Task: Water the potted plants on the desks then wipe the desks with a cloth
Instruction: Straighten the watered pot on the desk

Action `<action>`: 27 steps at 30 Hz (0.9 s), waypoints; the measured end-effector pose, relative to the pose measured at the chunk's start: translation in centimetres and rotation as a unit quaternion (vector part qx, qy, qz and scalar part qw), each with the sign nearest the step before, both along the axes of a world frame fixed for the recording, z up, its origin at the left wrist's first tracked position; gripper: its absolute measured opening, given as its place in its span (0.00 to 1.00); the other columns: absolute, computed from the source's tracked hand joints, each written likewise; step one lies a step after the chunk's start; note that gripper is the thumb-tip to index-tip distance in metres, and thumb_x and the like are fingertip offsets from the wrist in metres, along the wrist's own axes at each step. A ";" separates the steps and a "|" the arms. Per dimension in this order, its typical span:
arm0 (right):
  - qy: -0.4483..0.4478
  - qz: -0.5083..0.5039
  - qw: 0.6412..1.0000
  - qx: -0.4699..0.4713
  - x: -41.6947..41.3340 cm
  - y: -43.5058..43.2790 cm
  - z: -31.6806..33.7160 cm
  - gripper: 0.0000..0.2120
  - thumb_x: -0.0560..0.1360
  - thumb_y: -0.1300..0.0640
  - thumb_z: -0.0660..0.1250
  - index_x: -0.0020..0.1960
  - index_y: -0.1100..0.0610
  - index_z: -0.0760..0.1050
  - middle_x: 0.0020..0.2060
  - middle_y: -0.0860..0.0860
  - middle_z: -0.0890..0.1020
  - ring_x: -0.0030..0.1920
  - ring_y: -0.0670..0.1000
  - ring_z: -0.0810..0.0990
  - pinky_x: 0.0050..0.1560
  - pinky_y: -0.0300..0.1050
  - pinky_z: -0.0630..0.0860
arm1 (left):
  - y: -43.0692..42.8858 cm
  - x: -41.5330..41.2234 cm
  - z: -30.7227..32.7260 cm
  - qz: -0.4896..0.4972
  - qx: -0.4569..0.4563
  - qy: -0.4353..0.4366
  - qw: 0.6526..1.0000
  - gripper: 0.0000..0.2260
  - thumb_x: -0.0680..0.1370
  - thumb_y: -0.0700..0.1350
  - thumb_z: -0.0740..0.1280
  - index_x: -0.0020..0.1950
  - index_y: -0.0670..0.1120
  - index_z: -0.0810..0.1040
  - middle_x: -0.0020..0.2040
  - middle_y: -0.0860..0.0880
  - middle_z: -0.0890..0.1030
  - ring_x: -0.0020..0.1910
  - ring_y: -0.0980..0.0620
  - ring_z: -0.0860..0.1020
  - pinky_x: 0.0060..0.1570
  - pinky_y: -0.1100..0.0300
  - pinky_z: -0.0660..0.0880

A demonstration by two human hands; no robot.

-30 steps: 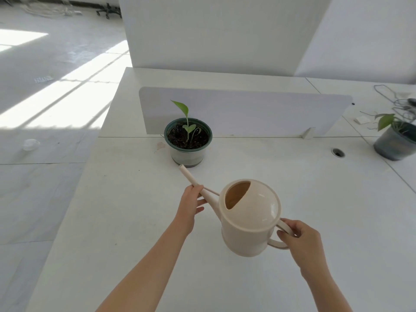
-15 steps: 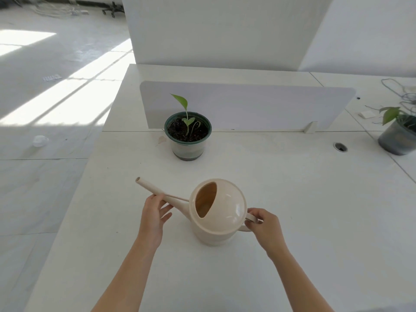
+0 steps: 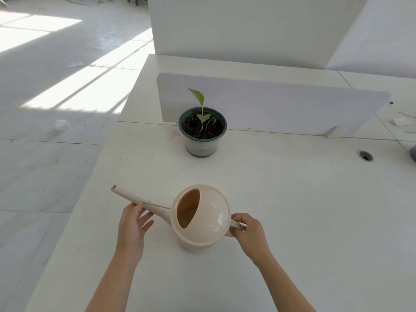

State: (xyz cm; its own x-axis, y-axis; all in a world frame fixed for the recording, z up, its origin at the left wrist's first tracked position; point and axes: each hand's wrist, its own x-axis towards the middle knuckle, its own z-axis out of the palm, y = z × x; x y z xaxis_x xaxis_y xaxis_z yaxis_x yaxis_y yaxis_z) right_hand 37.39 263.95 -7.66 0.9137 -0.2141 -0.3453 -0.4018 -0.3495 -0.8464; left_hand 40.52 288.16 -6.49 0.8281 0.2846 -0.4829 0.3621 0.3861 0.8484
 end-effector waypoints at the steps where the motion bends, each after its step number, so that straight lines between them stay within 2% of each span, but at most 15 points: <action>1: 0.002 0.003 1.000 -0.002 0.0 -0.1 -0.1 0.08 0.70 0.68 0.64 0.46 0.59 0.76 0.51 0.52 0.81 0.48 0.51 0.77 0.42 0.33 0.72 | -0.1 -0.1 0.1 -0.004 0.007 0.001 1.000 0.07 0.79 0.44 0.58 0.54 0.46 0.72 0.49 0.50 0.78 0.55 0.44 0.76 0.47 0.55 0.70; 5: 0.019 0.031 0.999 0.007 0.1 -0.4 0.2 0.08 0.70 0.66 0.66 0.44 0.55 0.75 0.50 0.50 0.81 0.49 0.54 0.79 0.48 0.44 0.76 | -0.3 -0.7 0.8 -0.011 0.070 0.008 0.997 0.15 0.79 0.45 0.57 0.65 0.44 0.70 0.58 0.46 0.76 0.58 0.43 0.75 0.54 0.51 0.69; 7: 0.028 0.078 0.996 0.017 0.4 -0.9 1.0 0.11 0.69 0.64 0.69 0.49 0.53 0.75 0.51 0.47 0.80 0.53 0.50 0.78 0.51 0.39 0.74 | -0.5 -1.0 1.6 -0.005 0.090 0.012 0.996 0.17 0.79 0.45 0.58 0.67 0.42 0.68 0.59 0.45 0.74 0.56 0.44 0.74 0.53 0.51 0.68; 8: 0.032 0.109 0.993 0.031 0.6 -1.3 1.5 0.16 0.68 0.62 0.71 0.53 0.51 0.73 0.53 0.45 0.79 0.56 0.46 0.76 0.53 0.36 0.73 | -0.6 -1.1 2.2 -0.004 0.094 0.014 0.995 0.17 0.79 0.44 0.58 0.67 0.42 0.69 0.59 0.45 0.74 0.55 0.45 0.74 0.52 0.52 0.68; 11: 0.032 0.171 0.984 0.036 1.7 -2.3 2.8 0.30 0.66 0.57 0.74 0.62 0.43 0.65 0.56 0.39 0.74 0.60 0.39 0.70 0.59 0.36 0.67 | -1.8 -0.5 4.6 -0.010 0.096 -0.008 0.995 0.14 0.79 0.44 0.58 0.64 0.42 0.71 0.58 0.47 0.74 0.56 0.46 0.74 0.52 0.52 0.67; 15: 0.013 0.184 0.982 0.030 4.9 -3.5 3.5 0.29 0.68 0.59 0.72 0.60 0.39 0.64 0.59 0.42 0.72 0.63 0.43 0.69 0.60 0.38 0.67 | -4.0 3.5 6.6 -0.038 0.113 -0.038 0.992 0.15 0.79 0.43 0.59 0.65 0.45 0.70 0.58 0.48 0.74 0.57 0.48 0.74 0.56 0.53 0.69; 19: -0.048 0.108 0.991 0.069 10.2 -3.5 4.5 0.23 0.71 0.61 0.69 0.62 0.46 0.67 0.60 0.46 0.74 0.62 0.46 0.72 0.58 0.40 0.69 | -5.7 10.0 5.9 -0.049 0.115 -0.045 0.991 0.16 0.79 0.44 0.58 0.67 0.45 0.68 0.58 0.48 0.73 0.57 0.49 0.72 0.55 0.55 0.69; 22: -0.087 0.019 0.991 0.102 14.9 -2.5 4.8 0.21 0.74 0.61 0.65 0.66 0.53 0.68 0.62 0.50 0.74 0.61 0.47 0.72 0.58 0.41 0.67 | -7.0 15.2 4.8 -0.040 0.101 -0.043 0.993 0.13 0.79 0.43 0.57 0.62 0.47 0.71 0.53 0.49 0.73 0.54 0.49 0.70 0.52 0.56 0.68; 25: -0.083 -0.028 0.986 0.142 18.8 -1.5 4.5 0.21 0.77 0.58 0.61 0.69 0.54 0.64 0.68 0.50 0.70 0.63 0.46 0.69 0.60 0.41 0.64 | -8.0 19.5 3.4 -0.045 0.104 -0.046 0.992 0.15 0.79 0.45 0.55 0.63 0.44 0.72 0.59 0.49 0.74 0.61 0.50 0.70 0.64 0.53 0.66; 26: -0.079 -0.035 0.984 0.154 19.9 -1.1 4.3 0.22 0.77 0.58 0.60 0.70 0.54 0.62 0.69 0.49 0.68 0.65 0.46 0.67 0.62 0.41 0.63 | -8.3 20.6 3.1 -0.055 0.106 -0.060 0.991 0.13 0.78 0.45 0.55 0.57 0.43 0.74 0.56 0.49 0.75 0.58 0.51 0.71 0.64 0.53 0.65; 27: -0.075 -0.038 0.983 0.164 20.8 -0.8 4.2 0.22 0.77 0.57 0.59 0.71 0.55 0.60 0.70 0.49 0.66 0.67 0.47 0.66 0.63 0.40 0.62 | -8.4 21.7 2.7 -0.064 0.103 -0.073 0.990 0.10 0.78 0.45 0.54 0.48 0.44 0.73 0.48 0.50 0.75 0.51 0.52 0.72 0.59 0.54 0.65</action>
State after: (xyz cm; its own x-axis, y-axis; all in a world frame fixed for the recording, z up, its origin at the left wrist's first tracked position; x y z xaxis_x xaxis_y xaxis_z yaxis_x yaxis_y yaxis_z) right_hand 58.15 263.16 -3.50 0.9455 -0.1833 -0.2690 -0.2774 -0.0216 -0.9605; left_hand 62.17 279.75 -3.81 0.9206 0.2520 -0.2981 0.2646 0.1586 0.9512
